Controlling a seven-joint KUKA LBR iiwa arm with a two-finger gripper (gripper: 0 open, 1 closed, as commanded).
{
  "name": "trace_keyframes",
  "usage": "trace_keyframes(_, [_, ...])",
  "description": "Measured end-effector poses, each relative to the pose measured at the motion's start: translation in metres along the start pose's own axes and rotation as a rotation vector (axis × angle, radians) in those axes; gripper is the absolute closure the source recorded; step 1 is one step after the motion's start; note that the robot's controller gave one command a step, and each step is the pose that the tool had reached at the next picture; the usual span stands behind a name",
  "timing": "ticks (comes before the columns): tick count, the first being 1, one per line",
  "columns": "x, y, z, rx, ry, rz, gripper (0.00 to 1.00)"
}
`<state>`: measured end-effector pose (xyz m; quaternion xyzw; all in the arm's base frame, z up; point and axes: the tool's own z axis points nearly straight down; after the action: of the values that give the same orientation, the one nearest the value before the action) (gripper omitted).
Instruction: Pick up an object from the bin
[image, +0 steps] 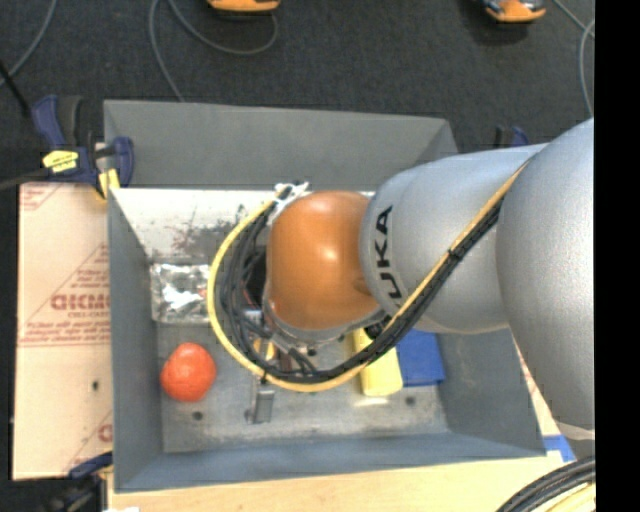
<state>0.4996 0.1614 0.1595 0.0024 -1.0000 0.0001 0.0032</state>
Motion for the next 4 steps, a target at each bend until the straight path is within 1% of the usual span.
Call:
trace_keyframes(1, [-0.002,-0.001,-0.004,-0.002,-0.008,0.004,0.0])
trace_keyframes(2, [-0.031,0.036,0.02,-0.002,-0.008,0.002,0.0])
trace_keyframes(3, [-0.025,0.068,0.038,-0.001,-0.009,-0.047,0.0])
trace_keyframes(4, [-0.021,0.076,0.041,-0.001,-0.008,-0.061,0.0])
